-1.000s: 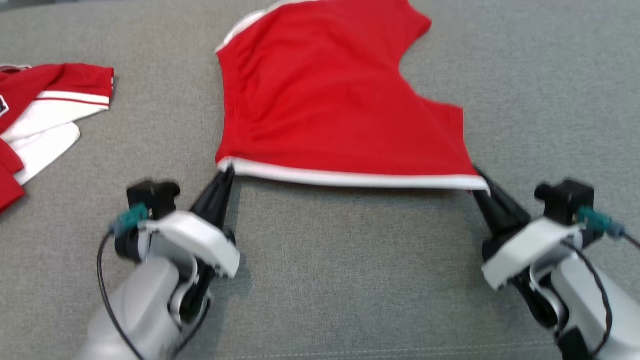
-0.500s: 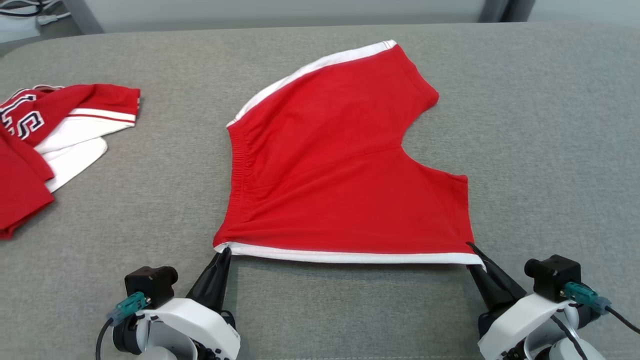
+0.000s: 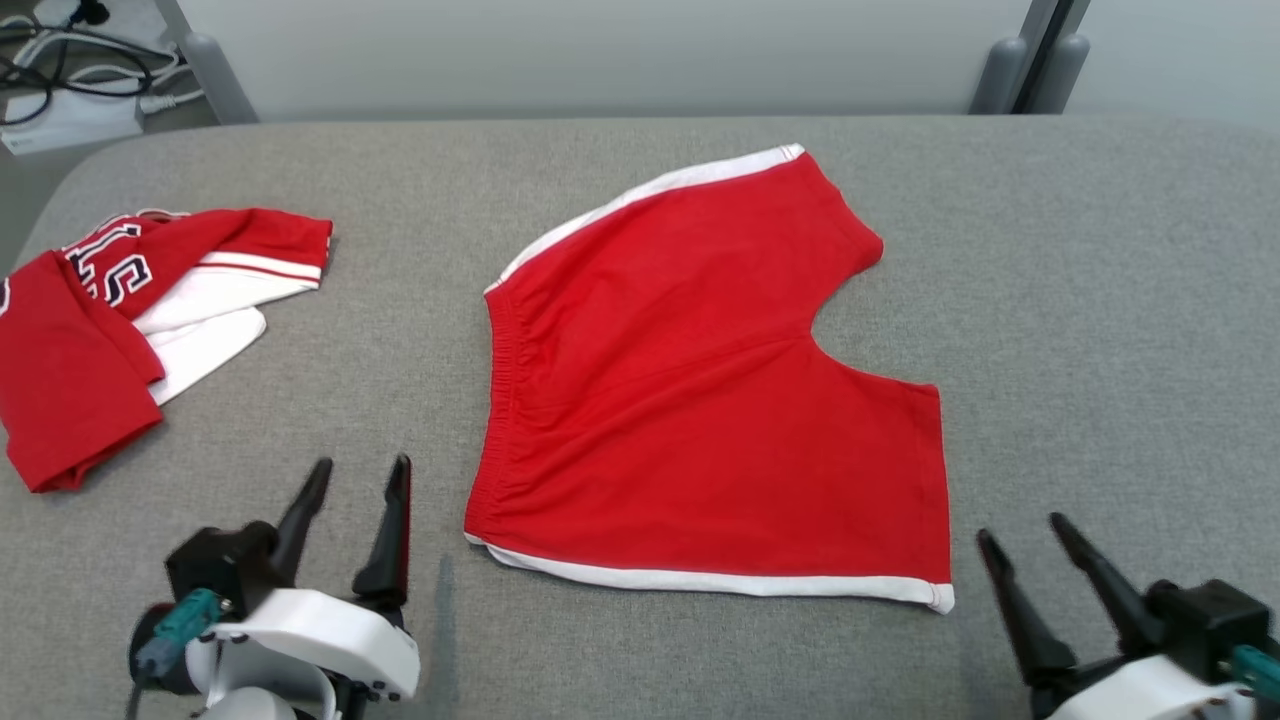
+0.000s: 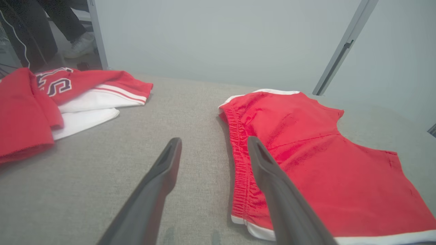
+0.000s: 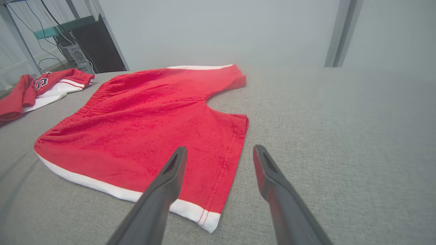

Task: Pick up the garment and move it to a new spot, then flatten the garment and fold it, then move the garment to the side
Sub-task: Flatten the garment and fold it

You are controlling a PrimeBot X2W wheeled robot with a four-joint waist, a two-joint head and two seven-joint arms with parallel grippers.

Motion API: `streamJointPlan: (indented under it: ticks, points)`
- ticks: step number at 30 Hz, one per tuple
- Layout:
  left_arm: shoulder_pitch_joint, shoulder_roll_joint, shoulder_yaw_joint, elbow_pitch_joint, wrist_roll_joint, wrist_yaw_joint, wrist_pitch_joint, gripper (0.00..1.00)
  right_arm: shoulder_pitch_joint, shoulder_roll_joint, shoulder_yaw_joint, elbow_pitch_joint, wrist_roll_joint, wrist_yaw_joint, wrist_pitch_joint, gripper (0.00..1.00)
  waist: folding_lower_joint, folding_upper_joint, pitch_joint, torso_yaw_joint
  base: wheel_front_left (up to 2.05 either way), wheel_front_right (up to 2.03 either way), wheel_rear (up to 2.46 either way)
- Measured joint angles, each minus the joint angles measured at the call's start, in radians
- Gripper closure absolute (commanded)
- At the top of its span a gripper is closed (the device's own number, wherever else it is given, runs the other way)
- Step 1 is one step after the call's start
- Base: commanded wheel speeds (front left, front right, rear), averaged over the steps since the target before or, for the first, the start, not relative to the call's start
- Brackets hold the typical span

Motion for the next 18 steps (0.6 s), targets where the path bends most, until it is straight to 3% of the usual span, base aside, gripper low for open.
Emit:
streamJointPlan:
  ticks: [7,18]
  points:
    - [0.0,0.083,0.058,-0.116,0.065,0.033,-0.013,0.0,0.025,0.055,-0.16,-0.077,-0.076,0.0,-0.077,0.0,0.0,0.0,-0.055,-0.002,0.0,0.0,0.0]
    - [0.102,0.172,0.099,-0.088,0.083,0.025,-0.013,0.0,0.085,0.115,-0.213,-0.045,-0.169,0.0,-0.107,0.0,0.0,0.0,-0.125,-0.006,0.0,0.0,0.0]
